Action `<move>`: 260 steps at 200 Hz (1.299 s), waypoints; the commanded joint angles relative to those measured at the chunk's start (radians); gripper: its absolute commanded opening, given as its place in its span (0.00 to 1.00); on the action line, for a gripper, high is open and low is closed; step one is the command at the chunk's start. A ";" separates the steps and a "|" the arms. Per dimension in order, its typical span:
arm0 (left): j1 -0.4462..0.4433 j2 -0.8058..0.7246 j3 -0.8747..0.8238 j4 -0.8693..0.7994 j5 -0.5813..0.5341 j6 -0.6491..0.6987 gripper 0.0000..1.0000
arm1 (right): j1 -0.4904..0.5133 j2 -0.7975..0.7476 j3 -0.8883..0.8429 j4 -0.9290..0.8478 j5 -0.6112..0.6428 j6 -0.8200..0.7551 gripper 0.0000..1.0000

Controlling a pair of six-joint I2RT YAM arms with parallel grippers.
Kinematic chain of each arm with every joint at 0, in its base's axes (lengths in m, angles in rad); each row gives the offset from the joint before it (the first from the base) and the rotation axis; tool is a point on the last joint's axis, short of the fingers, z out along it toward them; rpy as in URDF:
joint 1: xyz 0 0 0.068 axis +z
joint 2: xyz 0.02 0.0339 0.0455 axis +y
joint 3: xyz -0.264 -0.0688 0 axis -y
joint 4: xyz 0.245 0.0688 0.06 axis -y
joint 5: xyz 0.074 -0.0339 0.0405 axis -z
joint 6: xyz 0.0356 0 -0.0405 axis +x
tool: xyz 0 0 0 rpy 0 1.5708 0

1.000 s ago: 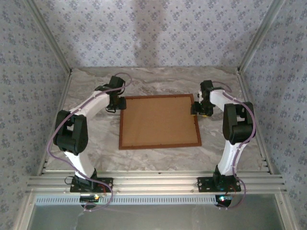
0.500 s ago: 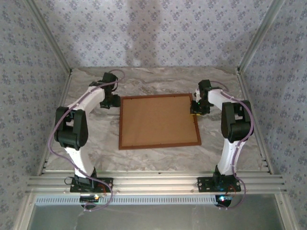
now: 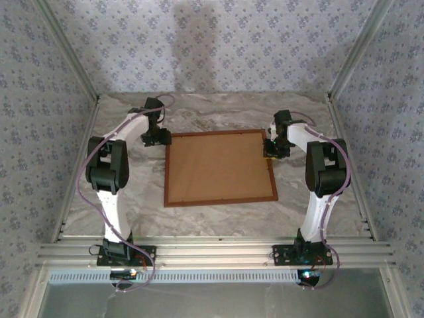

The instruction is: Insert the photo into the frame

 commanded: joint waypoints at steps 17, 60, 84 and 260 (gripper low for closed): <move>0.008 0.049 0.055 -0.031 0.036 -0.001 0.60 | 0.007 0.016 0.004 -0.009 0.027 -0.002 0.21; 0.008 0.059 0.054 -0.034 0.016 -0.003 0.59 | 0.009 0.024 0.012 -0.013 0.029 -0.004 0.21; 0.008 0.067 0.052 -0.033 0.009 -0.009 0.60 | 0.010 0.027 0.012 -0.015 0.032 -0.005 0.21; -0.087 0.216 0.047 -0.052 -0.008 -0.042 0.52 | 0.019 0.028 0.025 -0.016 0.038 -0.004 0.21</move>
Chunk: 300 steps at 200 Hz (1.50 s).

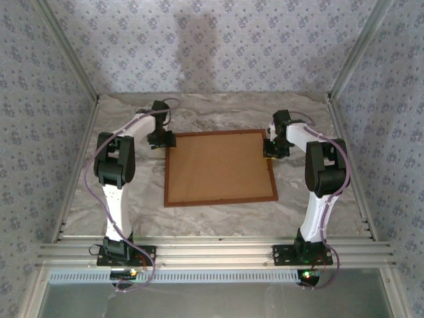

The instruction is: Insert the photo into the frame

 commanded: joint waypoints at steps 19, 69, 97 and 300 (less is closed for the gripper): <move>-0.068 0.123 -0.004 -0.060 -0.030 -0.004 0.51 | 0.012 0.027 0.022 -0.010 0.016 -0.001 0.21; -0.073 0.084 0.034 -0.089 -0.026 -0.013 0.51 | 0.011 0.015 0.019 -0.020 0.014 -0.002 0.21; -0.065 0.024 0.105 -0.129 -0.025 -0.004 0.58 | 0.010 0.009 0.017 -0.022 0.023 -0.001 0.21; 0.008 0.035 0.110 -0.105 -0.080 0.006 0.62 | 0.011 0.013 0.024 -0.030 0.020 -0.006 0.21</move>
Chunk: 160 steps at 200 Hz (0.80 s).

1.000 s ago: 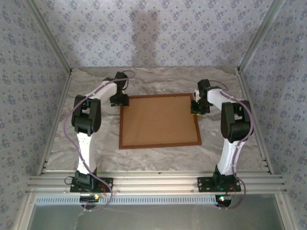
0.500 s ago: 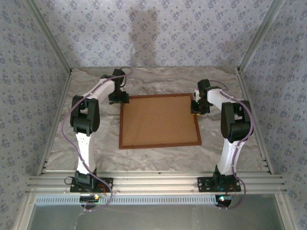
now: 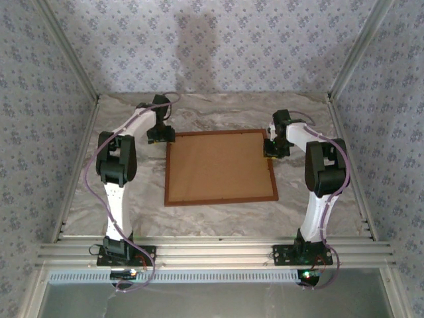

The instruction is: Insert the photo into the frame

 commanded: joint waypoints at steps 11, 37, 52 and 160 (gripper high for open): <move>-0.001 0.004 -0.027 -0.002 -0.008 0.013 0.62 | 0.009 0.014 0.020 -0.024 0.004 -0.006 0.21; 0.002 0.019 -0.034 0.001 -0.003 0.017 0.62 | 0.010 0.015 0.022 -0.023 0.003 -0.007 0.21; 0.002 0.043 -0.028 0.003 0.002 0.017 0.62 | 0.010 0.014 0.023 -0.024 0.003 -0.007 0.21; -0.015 0.041 -0.211 0.077 0.042 -0.051 0.61 | 0.011 0.013 0.028 -0.028 0.002 -0.009 0.21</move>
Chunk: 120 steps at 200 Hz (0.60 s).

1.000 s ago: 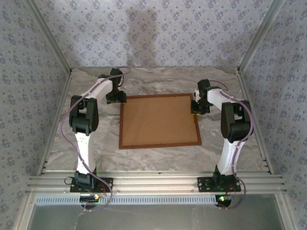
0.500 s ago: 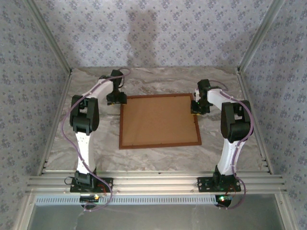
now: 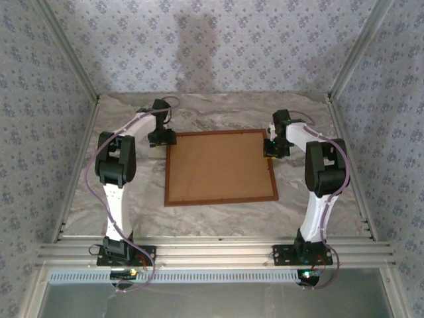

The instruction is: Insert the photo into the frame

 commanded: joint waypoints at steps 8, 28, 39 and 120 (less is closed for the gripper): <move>-0.015 0.074 -0.093 -0.042 0.005 -0.025 0.61 | 0.011 0.011 0.025 -0.024 0.000 -0.009 0.21; -0.019 0.079 -0.089 -0.029 0.006 -0.032 0.61 | 0.011 0.007 0.022 -0.025 0.000 -0.009 0.21; -0.020 0.070 -0.073 -0.032 0.003 -0.030 0.61 | 0.009 0.004 0.021 -0.025 0.002 -0.007 0.21; -0.010 -0.181 0.013 -0.100 -0.031 0.002 0.67 | -0.005 -0.004 0.010 -0.020 0.005 -0.007 0.21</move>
